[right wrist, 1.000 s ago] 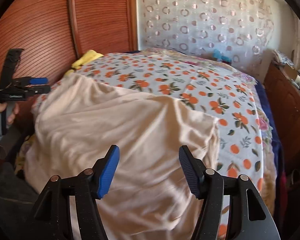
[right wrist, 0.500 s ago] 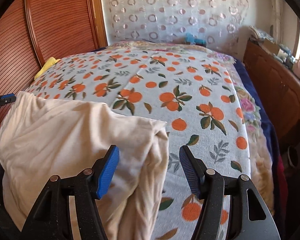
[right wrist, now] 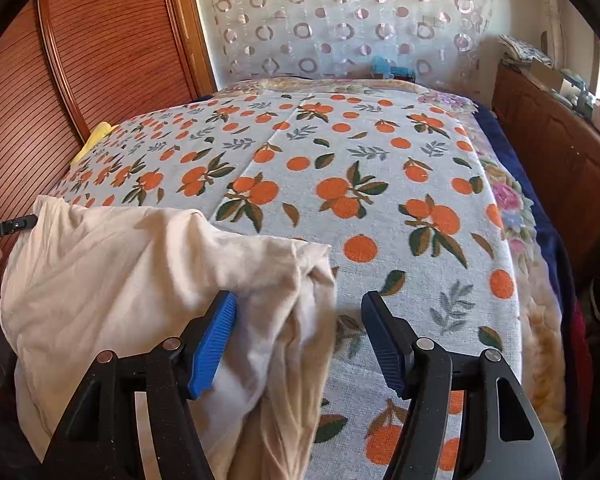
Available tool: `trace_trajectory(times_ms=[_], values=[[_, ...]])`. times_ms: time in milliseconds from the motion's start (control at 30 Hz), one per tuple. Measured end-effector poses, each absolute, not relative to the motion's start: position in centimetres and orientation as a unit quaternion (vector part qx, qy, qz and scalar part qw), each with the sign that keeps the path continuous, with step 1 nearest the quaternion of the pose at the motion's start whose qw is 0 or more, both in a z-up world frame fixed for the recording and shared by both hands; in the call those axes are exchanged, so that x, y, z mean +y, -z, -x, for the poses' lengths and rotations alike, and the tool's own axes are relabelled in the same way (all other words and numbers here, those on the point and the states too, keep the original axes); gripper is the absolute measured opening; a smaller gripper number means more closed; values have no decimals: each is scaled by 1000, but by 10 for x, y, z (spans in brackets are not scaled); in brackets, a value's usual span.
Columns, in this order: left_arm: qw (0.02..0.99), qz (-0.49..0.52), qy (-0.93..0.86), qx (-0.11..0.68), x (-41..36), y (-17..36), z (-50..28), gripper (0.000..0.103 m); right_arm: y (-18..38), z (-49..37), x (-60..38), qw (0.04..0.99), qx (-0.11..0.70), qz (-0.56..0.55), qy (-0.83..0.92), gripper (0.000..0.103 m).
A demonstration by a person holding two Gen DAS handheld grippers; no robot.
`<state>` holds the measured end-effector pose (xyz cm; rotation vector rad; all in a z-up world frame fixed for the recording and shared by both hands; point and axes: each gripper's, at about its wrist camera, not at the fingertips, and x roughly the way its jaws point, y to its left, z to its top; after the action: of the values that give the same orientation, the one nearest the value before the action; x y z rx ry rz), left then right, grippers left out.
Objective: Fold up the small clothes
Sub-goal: 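Grasp the shirt edge with both grippers and lift it high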
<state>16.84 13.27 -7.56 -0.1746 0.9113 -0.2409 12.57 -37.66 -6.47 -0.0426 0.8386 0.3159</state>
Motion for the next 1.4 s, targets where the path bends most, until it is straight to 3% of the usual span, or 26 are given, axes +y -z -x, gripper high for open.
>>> trace_trajectory(times_ms=[100,167,233,300,400,433,533,733,1167,1400], values=[[888,78,116,438,128,75,-169,77,66,-126,-371,899,405,23,-166,67],[888,68,123,438,123,75,-166,66,67,-125,-365,898,405,37,-166,67],[884,68,134,442,120,74,-165,47,69,-123,-362,898,405,53,-164,67],[885,64,139,439,118,73,-164,41,69,-121,-361,898,402,64,-165,61],[885,65,142,438,120,73,-164,31,68,-118,-360,898,401,67,-167,38],[886,67,144,436,120,72,-164,24,68,-116,-360,897,401,62,-174,26],[888,62,158,428,117,69,-159,11,68,-111,-359,896,400,55,-184,11],[911,47,172,372,117,30,-134,9,51,-85,-368,920,354,31,-168,8],[957,37,200,207,120,-109,-63,9,-96,3,-385,964,195,54,-172,8],[970,19,187,155,123,-164,-82,9,-163,6,-386,975,135,93,-150,8]])
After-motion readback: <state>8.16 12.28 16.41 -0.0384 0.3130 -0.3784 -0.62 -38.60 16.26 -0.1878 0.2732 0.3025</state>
